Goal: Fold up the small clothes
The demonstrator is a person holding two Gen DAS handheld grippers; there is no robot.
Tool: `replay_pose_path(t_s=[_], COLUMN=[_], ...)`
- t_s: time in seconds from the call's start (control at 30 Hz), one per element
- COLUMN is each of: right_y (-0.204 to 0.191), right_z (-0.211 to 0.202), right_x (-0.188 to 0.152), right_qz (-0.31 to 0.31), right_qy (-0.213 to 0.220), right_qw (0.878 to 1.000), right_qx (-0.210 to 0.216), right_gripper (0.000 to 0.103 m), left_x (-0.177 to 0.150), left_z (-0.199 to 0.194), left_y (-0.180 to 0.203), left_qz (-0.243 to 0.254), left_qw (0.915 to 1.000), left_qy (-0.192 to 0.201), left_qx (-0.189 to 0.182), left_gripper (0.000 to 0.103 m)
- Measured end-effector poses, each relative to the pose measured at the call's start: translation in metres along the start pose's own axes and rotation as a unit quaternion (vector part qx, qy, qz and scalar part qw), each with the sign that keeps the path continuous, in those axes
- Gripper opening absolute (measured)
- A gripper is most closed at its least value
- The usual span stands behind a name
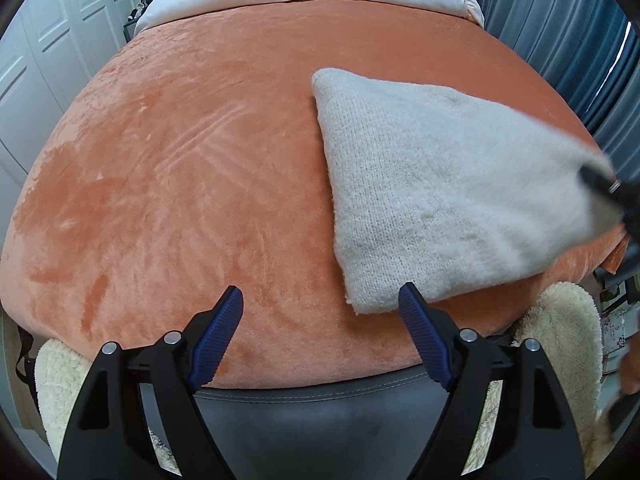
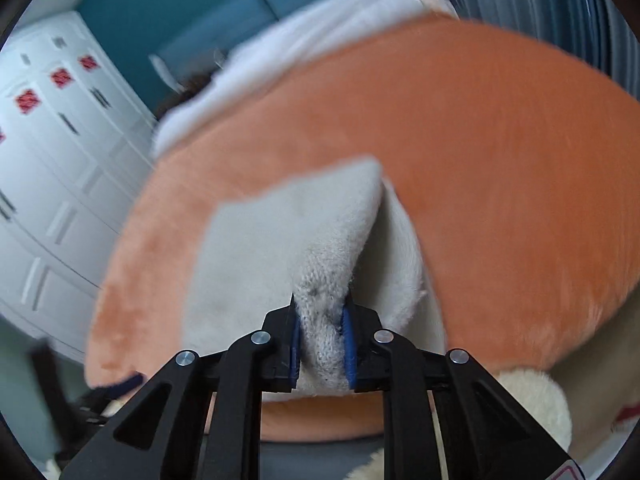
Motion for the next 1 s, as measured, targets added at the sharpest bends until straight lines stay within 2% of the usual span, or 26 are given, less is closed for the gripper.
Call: replay_pose_path(t_s=[0.07, 0.1, 0.17, 0.2, 0.27, 0.33, 0.37, 0.43, 0.47, 0.6, 0.67, 0.7, 0.73, 0.77, 0.83, 0.93, 1.0], right_y=[0.004, 0.017, 0.054, 0.067, 0.063, 0.055, 0.049, 0.026, 0.013, -0.057, -0.077, -0.08, -0.075, -0.073, -0.083, -0.092, -0.084], right_z=[-0.002, 0.014, 0.068, 0.083, 0.067, 0.043, 0.029, 0.006, 0.001, 0.021, 0.065, 0.097, 0.121, 0.124, 0.11, 0.077, 0.081], right_x=[0.004, -0.003, -0.037, -0.052, -0.042, -0.028, -0.02, -0.007, -0.004, -0.021, -0.054, -0.081, -0.101, -0.106, -0.095, -0.069, -0.069], right_qz=[-0.004, -0.009, -0.013, 0.002, 0.028, 0.046, 0.05, 0.021, 0.003, -0.076, -0.11, -0.121, -0.129, -0.133, -0.138, -0.128, -0.131], right_qy=[0.004, -0.019, -0.119, -0.145, -0.116, -0.081, -0.055, -0.019, -0.015, -0.069, -0.133, -0.191, -0.216, -0.205, -0.198, -0.142, -0.143], right_qw=[1.0, 0.999, 0.989, 0.985, 0.99, 0.993, 0.994, 0.996, 0.997, 0.995, 0.985, 0.974, 0.968, 0.969, 0.97, 0.981, 0.98], right_qx=[-0.002, -0.028, -0.091, -0.093, -0.074, -0.078, -0.086, -0.086, -0.074, 0.008, 0.011, 0.003, -0.017, -0.017, -0.025, -0.012, -0.039], right_gripper=[0.015, 0.015, 0.016, 0.016, 0.019, 0.028, 0.027, 0.027, 0.027, 0.021, 0.021, 0.021, 0.018, 0.017, 0.018, 0.018, 0.018], left_x=[0.0, 0.0, 0.0, -0.001, -0.001, -0.001, -0.001, -0.001, 0.0, 0.001, 0.001, 0.001, 0.0, 0.0, 0.0, -0.001, -0.002], left_z=[0.002, 0.003, 0.004, 0.004, 0.001, -0.001, -0.001, 0.002, 0.004, 0.004, 0.003, 0.002, 0.001, 0.0, -0.003, -0.002, 0.003], left_y=[0.002, 0.004, 0.005, 0.007, 0.008, 0.005, 0.004, 0.001, -0.001, -0.012, -0.017, -0.019, -0.022, -0.025, -0.029, -0.032, -0.029], left_qz=[0.004, 0.005, 0.005, 0.006, 0.014, 0.015, 0.009, 0.0, -0.002, -0.018, -0.025, -0.027, -0.029, -0.031, -0.032, -0.038, -0.038], left_qw=[1.0, 1.0, 1.0, 0.9999, 0.9999, 0.9999, 0.9999, 1.0, 0.9999, 0.9997, 0.9995, 0.9995, 0.9993, 0.9992, 0.9991, 0.9989, 0.999], left_qy=[-0.003, -0.004, -0.006, -0.008, -0.005, 0.001, 0.001, -0.003, -0.004, -0.001, -0.002, -0.002, -0.001, -0.002, 0.002, 0.003, -0.005], left_qx=[0.0, 0.0, -0.002, -0.003, -0.001, 0.008, 0.007, 0.006, 0.009, 0.016, 0.018, 0.019, 0.022, 0.023, 0.028, 0.029, 0.024], left_gripper=[0.078, 0.078, 0.078, 0.078, 0.079, 0.084, 0.084, 0.084, 0.084, 0.084, 0.084, 0.084, 0.084, 0.084, 0.084, 0.085, 0.085])
Point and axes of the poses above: each gripper's, at about its wrist camera, not at the fingertips, and z roughly the way its jaws point, y to its right, x to its top, the point moved 8 cm from there along z, roughly the way its jaws point, and after that the axes turned 2 degrees about -y, right-handed, at the moved point
